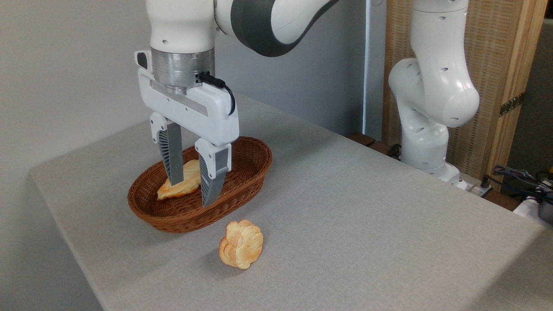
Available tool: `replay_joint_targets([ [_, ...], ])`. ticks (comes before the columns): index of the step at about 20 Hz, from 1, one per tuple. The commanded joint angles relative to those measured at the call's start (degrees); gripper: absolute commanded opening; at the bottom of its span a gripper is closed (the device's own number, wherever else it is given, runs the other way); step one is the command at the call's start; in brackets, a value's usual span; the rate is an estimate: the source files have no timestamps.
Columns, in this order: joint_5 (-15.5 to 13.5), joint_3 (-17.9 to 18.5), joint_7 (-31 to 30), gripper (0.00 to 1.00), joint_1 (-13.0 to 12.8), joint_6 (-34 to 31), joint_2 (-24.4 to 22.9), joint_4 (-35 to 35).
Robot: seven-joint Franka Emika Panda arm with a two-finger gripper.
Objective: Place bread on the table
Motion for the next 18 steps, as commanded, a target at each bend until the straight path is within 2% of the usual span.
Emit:
replay_joint_targets([
  [1, -0.8, -2.3, -6.0, 1.00, -0.7, -0.2, -0.5, -0.7],
  [5, -1.3, -6.6, -8.7, 1.00, -0.7, -0.4, -0.9, -2.6],
  [9, -7.6, -9.0, -9.4, 1.00, -0.8, -0.4, -1.5, -4.1],
  [10, -8.4, -9.8, -9.9, 1.00, -0.8, -0.4, -1.0, -4.1],
  [18, -8.9, -15.5, -12.4, 1.00, -0.8, 2.5, 4.0, -4.0],
])
